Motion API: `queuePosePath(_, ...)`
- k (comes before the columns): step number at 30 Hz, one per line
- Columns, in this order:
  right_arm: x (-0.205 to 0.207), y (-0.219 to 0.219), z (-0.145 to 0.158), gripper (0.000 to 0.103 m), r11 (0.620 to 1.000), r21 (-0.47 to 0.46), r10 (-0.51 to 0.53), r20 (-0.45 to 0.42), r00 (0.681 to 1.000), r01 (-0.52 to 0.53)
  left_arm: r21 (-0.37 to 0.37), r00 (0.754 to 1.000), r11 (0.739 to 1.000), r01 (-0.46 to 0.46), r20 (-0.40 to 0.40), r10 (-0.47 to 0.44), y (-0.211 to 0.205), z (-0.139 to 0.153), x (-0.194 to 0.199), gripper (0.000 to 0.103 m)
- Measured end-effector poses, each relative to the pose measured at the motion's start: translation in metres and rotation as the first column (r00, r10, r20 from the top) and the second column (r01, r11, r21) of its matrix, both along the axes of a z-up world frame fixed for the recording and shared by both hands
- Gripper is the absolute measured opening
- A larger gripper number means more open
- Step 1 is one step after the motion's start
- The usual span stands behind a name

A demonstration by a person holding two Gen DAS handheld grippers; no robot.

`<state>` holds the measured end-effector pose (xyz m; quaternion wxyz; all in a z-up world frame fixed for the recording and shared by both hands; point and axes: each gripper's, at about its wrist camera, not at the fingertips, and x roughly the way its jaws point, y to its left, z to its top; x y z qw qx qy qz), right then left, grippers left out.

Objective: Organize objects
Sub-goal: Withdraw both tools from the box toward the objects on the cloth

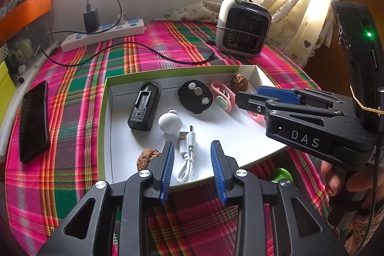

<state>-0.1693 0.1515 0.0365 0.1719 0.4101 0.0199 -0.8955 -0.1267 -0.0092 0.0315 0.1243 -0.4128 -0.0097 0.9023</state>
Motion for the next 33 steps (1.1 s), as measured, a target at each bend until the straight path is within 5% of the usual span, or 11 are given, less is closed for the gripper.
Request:
queuePosePath(14, 0.037, 0.009, 0.005, 0.04, 1.0, -0.005, -0.025, -0.049, 0.998, 0.025, -0.013, 0.999, 1.0, 0.007, -0.041, -0.007, 0.003, 0.005, 0.028, 0.03)
queuePosePath(33, 0.082, 0.021, -0.004, 0.048, 1.0, -0.005, -0.021, -0.063, 0.998, 0.02, 0.069, 0.998, 0.998, -0.005, -0.055, 0.009, -0.009, 0.001, 0.058, 0.034)
